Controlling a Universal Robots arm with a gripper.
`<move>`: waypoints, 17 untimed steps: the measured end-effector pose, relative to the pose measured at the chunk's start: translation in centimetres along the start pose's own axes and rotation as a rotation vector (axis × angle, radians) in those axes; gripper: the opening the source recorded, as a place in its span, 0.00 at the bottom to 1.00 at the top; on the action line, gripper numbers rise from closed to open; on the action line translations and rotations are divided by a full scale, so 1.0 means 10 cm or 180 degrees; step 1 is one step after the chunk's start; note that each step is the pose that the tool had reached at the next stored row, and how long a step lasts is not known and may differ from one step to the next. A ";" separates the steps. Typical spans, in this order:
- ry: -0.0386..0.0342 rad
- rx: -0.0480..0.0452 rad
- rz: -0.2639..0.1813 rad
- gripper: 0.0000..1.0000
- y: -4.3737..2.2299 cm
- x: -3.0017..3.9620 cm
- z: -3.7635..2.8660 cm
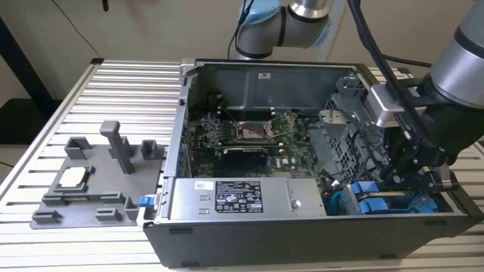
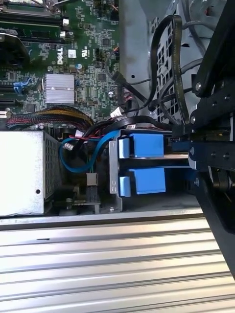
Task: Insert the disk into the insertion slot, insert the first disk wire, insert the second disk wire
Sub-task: 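Insert the second disk wire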
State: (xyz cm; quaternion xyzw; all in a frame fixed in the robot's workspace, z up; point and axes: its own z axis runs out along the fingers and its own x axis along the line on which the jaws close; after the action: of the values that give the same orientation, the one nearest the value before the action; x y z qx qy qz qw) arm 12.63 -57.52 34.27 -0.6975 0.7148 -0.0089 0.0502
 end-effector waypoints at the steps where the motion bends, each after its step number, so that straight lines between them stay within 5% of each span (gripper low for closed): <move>1: 0.0000 0.0007 0.0000 0.16 0.000 0.000 0.000; 9: -0.0002 0.0075 -0.0004 0.16 0.004 0.000 0.005; 17: 0.0014 0.0082 -0.0006 0.16 0.031 0.004 0.043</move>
State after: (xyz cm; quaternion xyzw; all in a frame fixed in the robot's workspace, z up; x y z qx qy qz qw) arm 12.36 -57.52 33.81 -0.6975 0.7140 -0.0197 0.0577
